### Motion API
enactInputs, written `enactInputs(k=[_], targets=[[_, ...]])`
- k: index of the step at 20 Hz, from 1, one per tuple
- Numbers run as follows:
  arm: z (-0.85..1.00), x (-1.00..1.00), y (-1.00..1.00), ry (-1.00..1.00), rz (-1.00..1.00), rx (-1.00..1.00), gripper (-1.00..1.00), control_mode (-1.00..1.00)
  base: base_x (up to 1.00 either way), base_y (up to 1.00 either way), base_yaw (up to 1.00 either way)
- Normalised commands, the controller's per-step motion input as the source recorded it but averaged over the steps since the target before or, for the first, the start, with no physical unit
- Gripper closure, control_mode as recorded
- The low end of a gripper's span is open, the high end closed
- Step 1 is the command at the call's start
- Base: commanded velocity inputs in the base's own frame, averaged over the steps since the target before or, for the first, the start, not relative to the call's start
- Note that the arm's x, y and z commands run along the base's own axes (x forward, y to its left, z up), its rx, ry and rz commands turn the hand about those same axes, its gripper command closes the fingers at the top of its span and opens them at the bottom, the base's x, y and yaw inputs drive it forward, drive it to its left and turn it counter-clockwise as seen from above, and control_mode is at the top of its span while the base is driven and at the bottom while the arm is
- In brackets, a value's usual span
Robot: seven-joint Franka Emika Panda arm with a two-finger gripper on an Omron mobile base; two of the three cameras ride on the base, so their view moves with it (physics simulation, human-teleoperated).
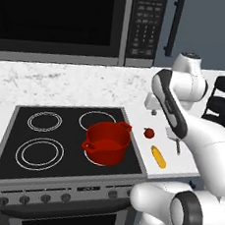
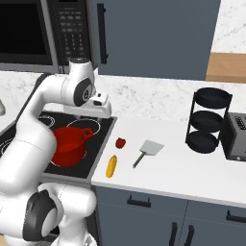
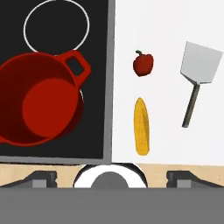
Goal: Put the corn and bell pepper in the pot. Retrieve the spatula and lightly stir the vegetables in the pot.
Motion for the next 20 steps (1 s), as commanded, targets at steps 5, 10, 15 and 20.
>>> enactInputs(k=[5, 10, 15, 20], targets=[[-0.48, -0.37, -0.31, 0.19, -0.02, 0.02, -1.00, -1.00, 0.00, 0.00, 0.00], [-0.79, -0.20, -0.25, 0.29, 0.00, 0.10, -1.00, -1.00, 0.00, 0.00, 0.00], [-0.69, 0.01, -0.22, 0.27, 0.00, 0.11, -1.00, -1.00, 0.00, 0.00, 0.00], [-0.63, 0.37, -0.42, 0.15, 0.00, 0.03, -1.00, -1.00, 0.00, 0.00, 0.00]])
